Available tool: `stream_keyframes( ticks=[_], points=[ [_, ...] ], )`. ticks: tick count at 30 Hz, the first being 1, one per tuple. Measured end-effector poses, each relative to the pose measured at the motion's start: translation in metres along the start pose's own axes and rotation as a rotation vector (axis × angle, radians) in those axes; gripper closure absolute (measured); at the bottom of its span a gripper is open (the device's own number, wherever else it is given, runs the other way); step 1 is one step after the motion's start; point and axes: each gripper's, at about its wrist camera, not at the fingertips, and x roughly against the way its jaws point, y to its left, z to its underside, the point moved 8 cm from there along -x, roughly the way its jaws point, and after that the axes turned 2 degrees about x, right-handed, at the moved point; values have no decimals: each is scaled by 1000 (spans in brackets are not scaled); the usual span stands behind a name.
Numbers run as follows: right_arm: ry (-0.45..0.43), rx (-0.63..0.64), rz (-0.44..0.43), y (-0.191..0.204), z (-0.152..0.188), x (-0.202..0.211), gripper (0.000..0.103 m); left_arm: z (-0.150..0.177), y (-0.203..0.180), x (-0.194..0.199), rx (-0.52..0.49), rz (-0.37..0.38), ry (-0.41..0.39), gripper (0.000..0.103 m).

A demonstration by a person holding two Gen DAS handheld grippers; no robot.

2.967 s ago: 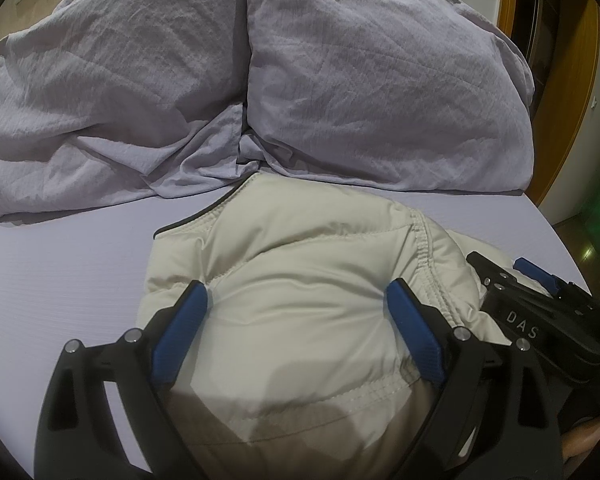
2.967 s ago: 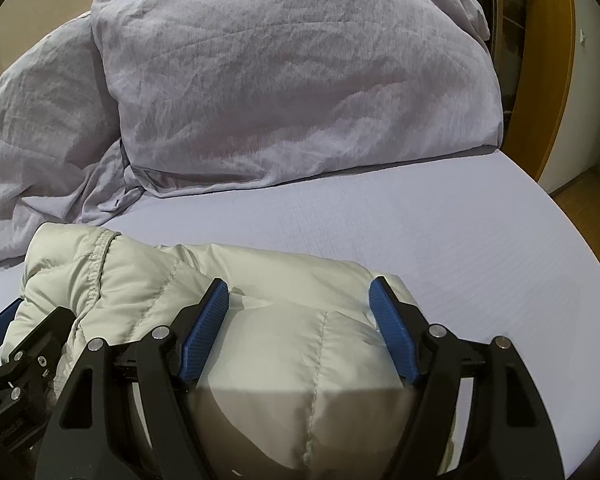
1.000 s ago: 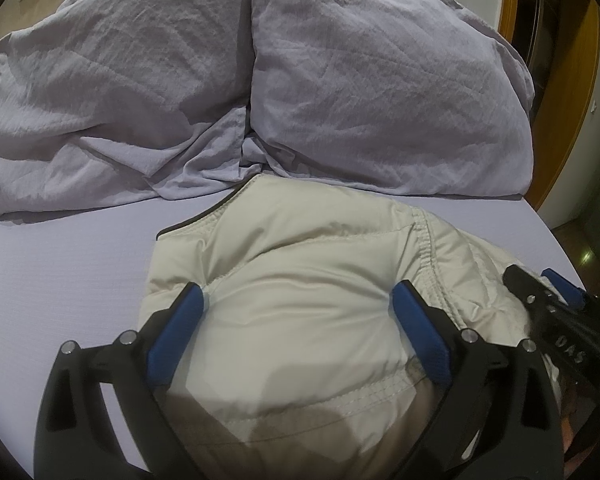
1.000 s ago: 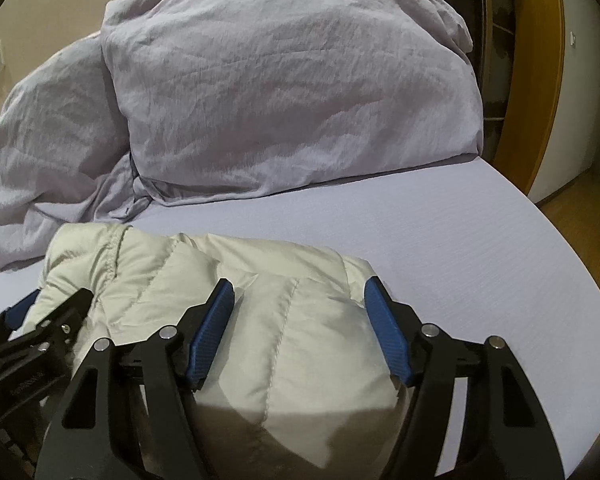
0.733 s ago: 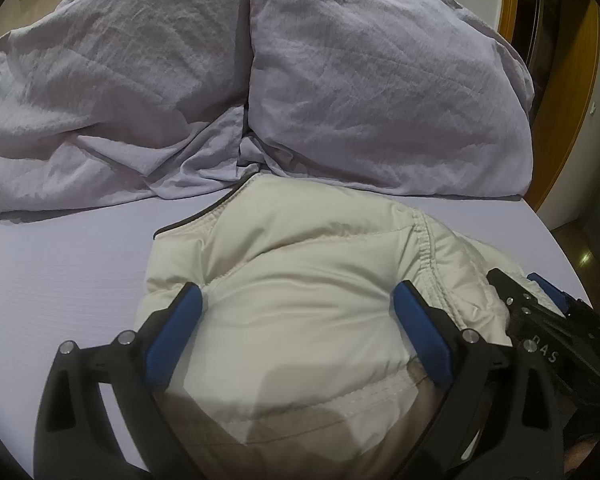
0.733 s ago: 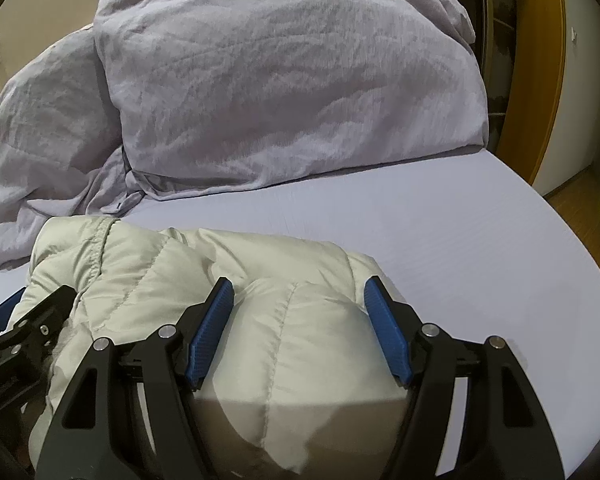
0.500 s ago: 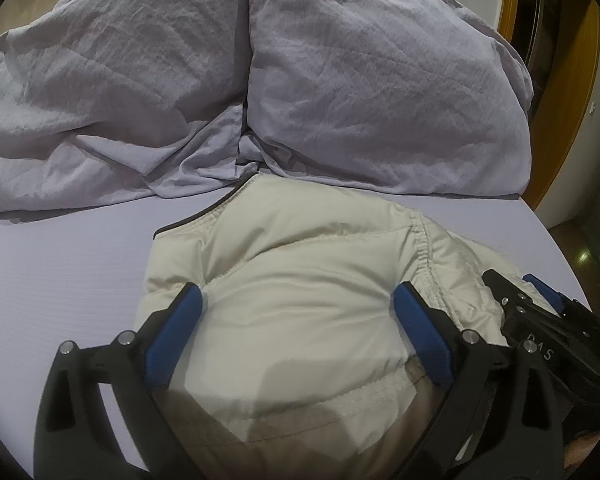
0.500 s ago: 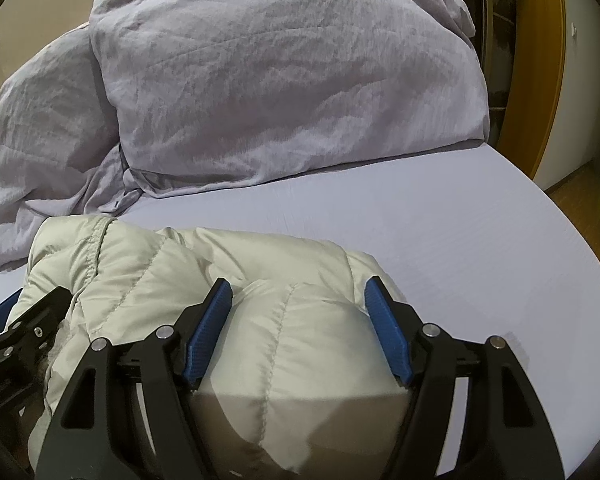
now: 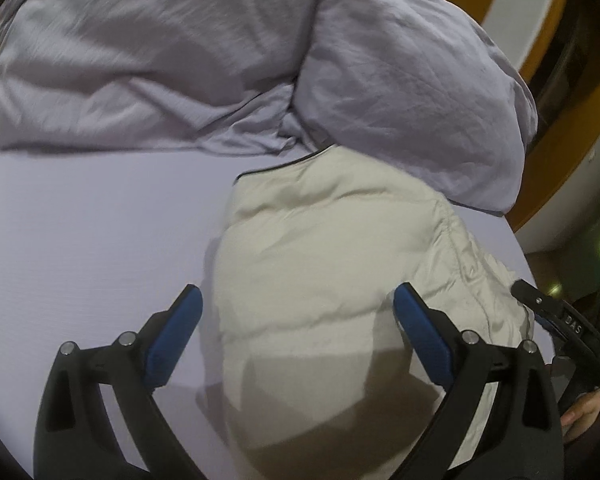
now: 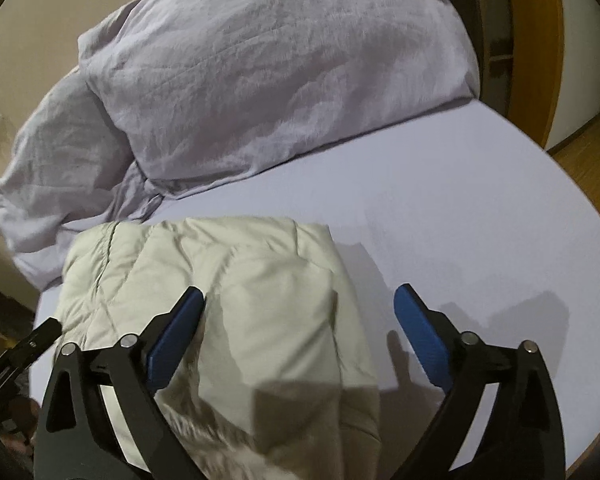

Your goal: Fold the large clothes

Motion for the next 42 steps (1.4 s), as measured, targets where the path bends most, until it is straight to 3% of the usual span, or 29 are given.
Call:
stream_keyframes(
  ticks=[8,17,24,26,29,31,34,42],
  points=[
    [216,-169,-226,-8,28,-19,1,26,20,-1,151,89,92,6],
    [361,-306,-366,-1,46,-45,1,35,30,-16,275,188,149,2],
    [388,-345,-459,5,49,-51,1,35,32,-28,380,326,188,7],
    [383,-348,-483,9,49,-50,3,34,31,-28,385,342,188,14],
    [357,-361,-528,15,46,-47,15,30,33,-25,399,376,198,26],
    [345,-370,-563,21,44,-46,27,24,36,-22,395,387,193,32],
    [336,-368,-608,37,39,-49,36,9,44,-19,381,390,177,37],
    [323,-336,-687,97,13,-70,42,-48,84,-17,363,347,117,40]
  ],
)
